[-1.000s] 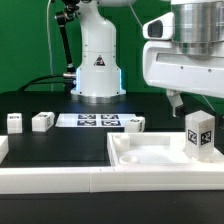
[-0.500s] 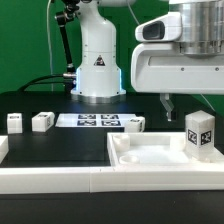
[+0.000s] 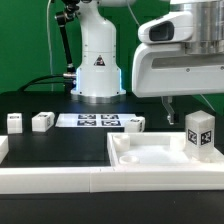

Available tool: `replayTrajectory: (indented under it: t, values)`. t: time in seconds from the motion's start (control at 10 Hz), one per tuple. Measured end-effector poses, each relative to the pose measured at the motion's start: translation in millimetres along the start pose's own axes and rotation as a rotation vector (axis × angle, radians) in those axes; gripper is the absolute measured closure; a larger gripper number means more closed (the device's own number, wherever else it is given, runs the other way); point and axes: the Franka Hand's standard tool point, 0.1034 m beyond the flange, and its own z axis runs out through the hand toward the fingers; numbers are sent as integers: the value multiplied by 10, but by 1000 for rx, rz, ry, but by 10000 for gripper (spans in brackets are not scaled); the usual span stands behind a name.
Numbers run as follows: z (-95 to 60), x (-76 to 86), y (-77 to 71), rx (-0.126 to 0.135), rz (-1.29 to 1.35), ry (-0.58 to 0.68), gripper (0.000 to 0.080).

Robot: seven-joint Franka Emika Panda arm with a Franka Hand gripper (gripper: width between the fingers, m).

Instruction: Assemble square table

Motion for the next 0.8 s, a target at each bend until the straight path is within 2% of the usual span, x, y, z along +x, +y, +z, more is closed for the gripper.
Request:
replayTrajectory:
  t: [0.4, 0.5, 0.6, 0.7, 0.8]
  values:
    - [-1, -2, -1, -3, -253, -2, 150]
    - [-1, -2, -4, -2, -250, -2, 150]
    - [0, -3, -8, -3, -236, -2, 276]
    - [-1, -2, -6, -3, -236, -2, 276]
    - [0, -2, -7, -2, -224, -2, 413]
